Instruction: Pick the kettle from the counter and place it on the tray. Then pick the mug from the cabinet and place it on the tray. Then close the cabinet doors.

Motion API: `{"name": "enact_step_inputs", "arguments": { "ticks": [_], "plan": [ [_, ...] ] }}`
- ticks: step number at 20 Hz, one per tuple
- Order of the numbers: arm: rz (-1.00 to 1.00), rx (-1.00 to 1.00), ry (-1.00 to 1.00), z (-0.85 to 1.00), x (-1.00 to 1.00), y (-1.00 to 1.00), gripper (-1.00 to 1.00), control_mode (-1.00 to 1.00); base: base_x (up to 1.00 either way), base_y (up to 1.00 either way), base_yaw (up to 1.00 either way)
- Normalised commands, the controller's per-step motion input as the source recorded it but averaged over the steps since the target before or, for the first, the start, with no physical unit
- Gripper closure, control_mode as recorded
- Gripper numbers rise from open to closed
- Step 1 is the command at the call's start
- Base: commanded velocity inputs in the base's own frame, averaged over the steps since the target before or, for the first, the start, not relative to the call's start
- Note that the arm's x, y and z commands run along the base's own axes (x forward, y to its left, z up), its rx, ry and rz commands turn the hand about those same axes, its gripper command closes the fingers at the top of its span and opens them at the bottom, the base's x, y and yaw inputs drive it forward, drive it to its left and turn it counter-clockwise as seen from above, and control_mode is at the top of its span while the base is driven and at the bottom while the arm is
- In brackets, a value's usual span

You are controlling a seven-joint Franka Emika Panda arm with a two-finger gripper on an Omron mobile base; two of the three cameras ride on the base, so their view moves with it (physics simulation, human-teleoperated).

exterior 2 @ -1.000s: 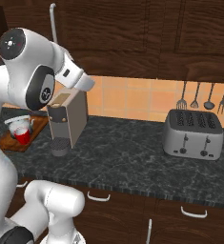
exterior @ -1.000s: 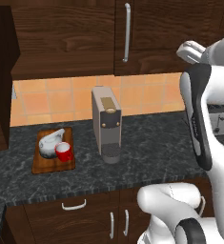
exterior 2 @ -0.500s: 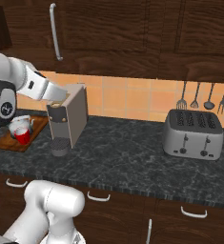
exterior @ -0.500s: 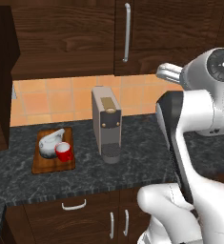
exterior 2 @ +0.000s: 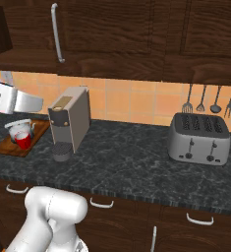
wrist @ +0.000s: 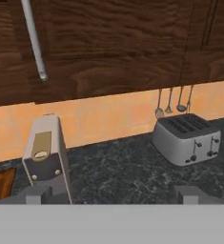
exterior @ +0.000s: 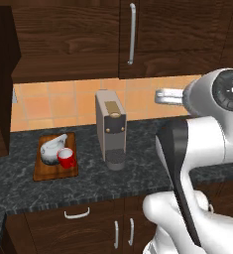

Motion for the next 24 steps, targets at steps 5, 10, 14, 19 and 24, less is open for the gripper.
{"name": "enact_step_inputs", "arguments": {
  "ticks": [5, 10, 14, 19, 24],
  "plan": [
    [0.00, -0.27, 0.03, 0.00, -0.64, 0.95, -1.00, -1.00, 0.00, 0.00, 0.00],
    [0.03, -0.35, 0.14, 0.00, -0.68, 0.97, -1.00, -1.00, 0.00, 0.00, 0.00],
    [0.03, -0.29, 0.24, 0.00, -0.31, 0.93, -1.00, -1.00, 0.00, 0.00, 0.00],
    [0.03, -0.19, 0.22, 0.00, -0.05, 0.71, -1.00, -1.00, 0.00, 0.00, 0.00],
    [0.03, -0.13, 0.09, -0.08, -0.03, 0.31, -1.00, -1.00, 0.00, 0.00, 0.00]
  ]
}}
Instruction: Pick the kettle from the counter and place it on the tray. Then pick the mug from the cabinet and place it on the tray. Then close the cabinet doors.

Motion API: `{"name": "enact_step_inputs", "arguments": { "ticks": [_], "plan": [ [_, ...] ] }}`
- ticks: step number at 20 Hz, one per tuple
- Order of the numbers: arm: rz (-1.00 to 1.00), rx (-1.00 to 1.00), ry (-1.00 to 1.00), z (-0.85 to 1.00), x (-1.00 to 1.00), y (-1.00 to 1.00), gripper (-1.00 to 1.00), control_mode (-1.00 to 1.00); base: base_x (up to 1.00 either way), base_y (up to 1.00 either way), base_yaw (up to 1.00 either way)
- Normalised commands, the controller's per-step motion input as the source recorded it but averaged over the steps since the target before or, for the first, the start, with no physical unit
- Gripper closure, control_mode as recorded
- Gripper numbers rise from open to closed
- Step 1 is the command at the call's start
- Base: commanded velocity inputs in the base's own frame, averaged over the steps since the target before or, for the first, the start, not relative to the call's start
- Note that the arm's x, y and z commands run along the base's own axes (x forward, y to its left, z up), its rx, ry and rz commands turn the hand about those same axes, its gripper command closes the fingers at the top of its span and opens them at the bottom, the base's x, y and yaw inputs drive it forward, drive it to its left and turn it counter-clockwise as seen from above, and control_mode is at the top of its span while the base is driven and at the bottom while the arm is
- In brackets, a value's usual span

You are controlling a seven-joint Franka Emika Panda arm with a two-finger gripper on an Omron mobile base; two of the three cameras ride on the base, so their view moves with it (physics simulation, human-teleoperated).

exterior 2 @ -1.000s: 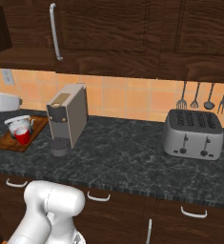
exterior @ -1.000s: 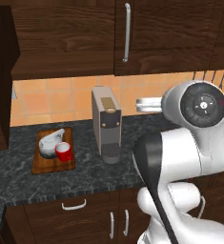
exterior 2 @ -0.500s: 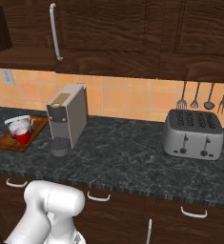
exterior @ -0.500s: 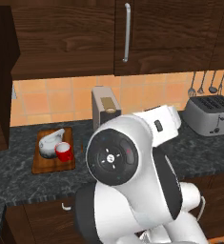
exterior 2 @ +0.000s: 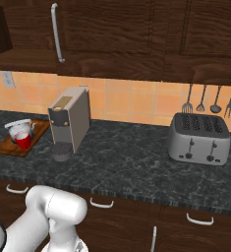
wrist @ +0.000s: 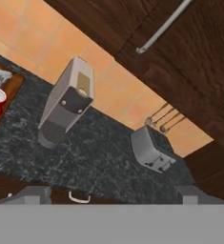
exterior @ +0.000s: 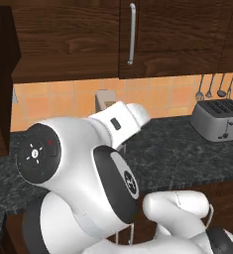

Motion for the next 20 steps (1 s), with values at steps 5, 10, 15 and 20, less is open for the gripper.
{"name": "enact_step_inputs", "arguments": {
  "ticks": [5, 10, 15, 20],
  "plan": [
    [0.06, -0.16, 0.06, 0.00, -0.12, 0.41, -1.00, -1.00, 0.00, 0.00, 0.00],
    [0.16, -0.12, 0.01, 0.00, -0.03, 0.18, -1.00, -1.00, 0.00, 0.00, 0.00],
    [0.21, -0.16, 0.00, 0.00, -0.20, 0.12, -1.00, -1.00, 0.00, 0.00, 0.00],
    [0.13, -0.19, -0.01, 0.00, -0.27, 0.35, -1.00, -1.00, 0.00, 0.00, 0.00]
  ]
}}
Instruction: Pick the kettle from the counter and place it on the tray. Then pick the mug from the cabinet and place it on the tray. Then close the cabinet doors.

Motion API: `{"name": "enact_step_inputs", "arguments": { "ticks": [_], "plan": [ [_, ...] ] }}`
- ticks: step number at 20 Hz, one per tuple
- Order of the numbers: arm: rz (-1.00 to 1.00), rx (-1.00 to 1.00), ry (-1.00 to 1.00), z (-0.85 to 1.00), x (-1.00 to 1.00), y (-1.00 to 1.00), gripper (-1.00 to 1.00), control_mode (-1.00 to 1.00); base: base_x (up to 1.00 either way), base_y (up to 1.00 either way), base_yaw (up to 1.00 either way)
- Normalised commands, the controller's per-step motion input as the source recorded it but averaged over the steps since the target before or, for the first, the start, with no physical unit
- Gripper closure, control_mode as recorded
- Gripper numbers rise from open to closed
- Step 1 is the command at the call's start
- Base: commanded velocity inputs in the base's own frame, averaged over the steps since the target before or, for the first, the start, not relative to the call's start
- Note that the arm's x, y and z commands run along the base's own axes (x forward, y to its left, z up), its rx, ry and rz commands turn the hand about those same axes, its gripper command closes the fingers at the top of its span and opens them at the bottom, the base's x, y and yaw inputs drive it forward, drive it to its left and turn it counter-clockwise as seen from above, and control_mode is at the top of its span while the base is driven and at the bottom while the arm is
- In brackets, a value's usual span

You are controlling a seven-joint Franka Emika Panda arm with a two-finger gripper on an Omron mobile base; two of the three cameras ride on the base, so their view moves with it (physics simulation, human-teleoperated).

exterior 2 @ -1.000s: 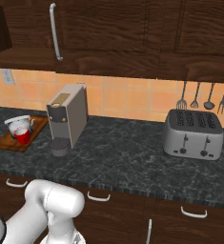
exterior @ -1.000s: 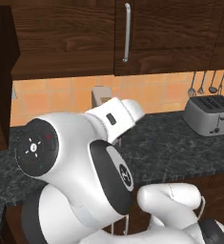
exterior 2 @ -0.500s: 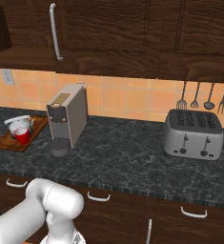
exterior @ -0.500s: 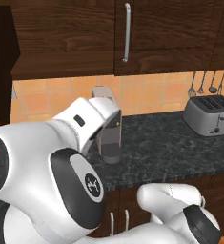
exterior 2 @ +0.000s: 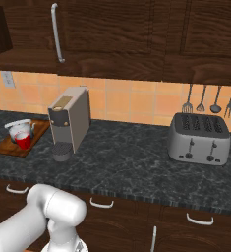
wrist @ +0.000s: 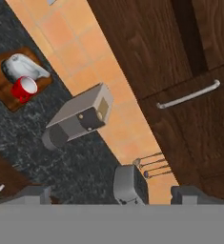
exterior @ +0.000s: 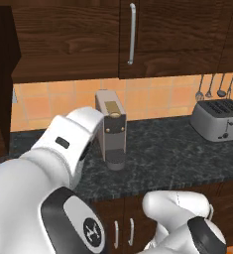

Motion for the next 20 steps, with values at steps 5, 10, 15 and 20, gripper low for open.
{"name": "enact_step_inputs", "arguments": {
  "ticks": [5, 10, 15, 20],
  "plan": [
    [0.01, -0.25, -0.08, 0.00, -0.25, 0.56, -1.00, -1.00, 0.00, 0.00, 0.00],
    [0.00, -0.18, -0.06, 0.02, -0.25, 0.35, -1.00, -1.00, 0.00, 0.00, 0.00],
    [0.00, -0.11, 0.00, 0.06, -0.13, 0.43, -1.00, -1.00, 0.00, 0.00, 0.00],
    [0.00, -0.03, -0.06, 0.07, -0.08, 0.40, -1.00, -1.00, 0.00, 0.00, 0.00]
  ]
}}
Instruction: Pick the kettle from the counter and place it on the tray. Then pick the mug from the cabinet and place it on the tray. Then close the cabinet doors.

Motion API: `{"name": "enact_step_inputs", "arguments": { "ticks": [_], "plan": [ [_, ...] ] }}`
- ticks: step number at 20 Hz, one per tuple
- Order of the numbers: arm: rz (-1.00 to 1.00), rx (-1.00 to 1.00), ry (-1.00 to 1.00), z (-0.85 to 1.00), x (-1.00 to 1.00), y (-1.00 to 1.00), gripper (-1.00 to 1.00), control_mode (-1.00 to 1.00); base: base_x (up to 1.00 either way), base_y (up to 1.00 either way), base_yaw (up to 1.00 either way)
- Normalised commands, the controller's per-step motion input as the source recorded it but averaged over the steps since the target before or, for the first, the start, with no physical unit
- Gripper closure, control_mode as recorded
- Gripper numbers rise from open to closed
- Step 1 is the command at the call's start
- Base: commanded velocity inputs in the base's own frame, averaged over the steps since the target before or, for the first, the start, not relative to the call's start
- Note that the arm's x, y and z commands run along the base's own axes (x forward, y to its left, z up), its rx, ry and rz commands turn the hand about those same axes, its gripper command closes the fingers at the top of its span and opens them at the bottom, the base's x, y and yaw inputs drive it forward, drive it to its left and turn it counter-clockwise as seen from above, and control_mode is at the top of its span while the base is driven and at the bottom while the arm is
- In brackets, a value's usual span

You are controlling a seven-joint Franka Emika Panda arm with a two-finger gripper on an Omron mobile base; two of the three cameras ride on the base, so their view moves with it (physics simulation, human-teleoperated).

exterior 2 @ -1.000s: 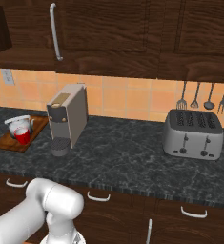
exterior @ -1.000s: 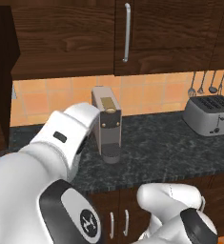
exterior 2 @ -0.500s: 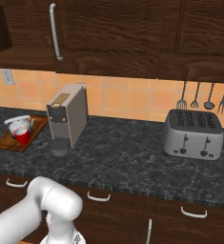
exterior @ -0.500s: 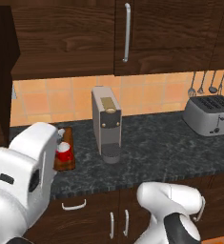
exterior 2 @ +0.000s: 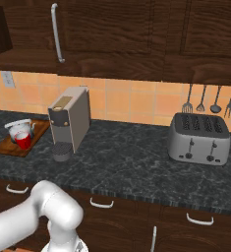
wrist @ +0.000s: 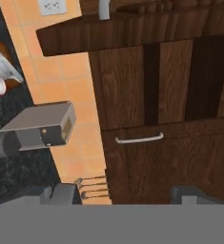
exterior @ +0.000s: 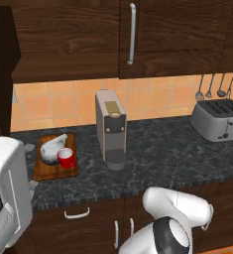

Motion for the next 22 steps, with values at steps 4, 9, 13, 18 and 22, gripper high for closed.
{"name": "enact_step_inputs", "arguments": {
  "ticks": [4, 9, 13, 18, 22],
  "plan": [
    [0.00, -0.01, -0.08, 0.06, -0.01, 0.41, -1.00, -1.00, 0.00, 0.00, 0.00],
    [0.00, -0.02, -0.09, 0.00, 0.00, 0.43, -1.00, -1.00, 0.00, 0.00, 0.00],
    [0.00, -0.02, -0.12, 0.00, 0.00, 0.41, -1.00, -1.00, 0.00, 0.00, 0.00],
    [0.00, 0.00, 0.00, 0.00, 0.07, 0.60, -1.00, -1.00, 0.00, 0.00, 0.00],
    [0.00, 0.00, 0.10, -0.01, 0.93, 0.71, -1.00, -1.00, 0.00, 0.00, 0.00]
  ]
}}
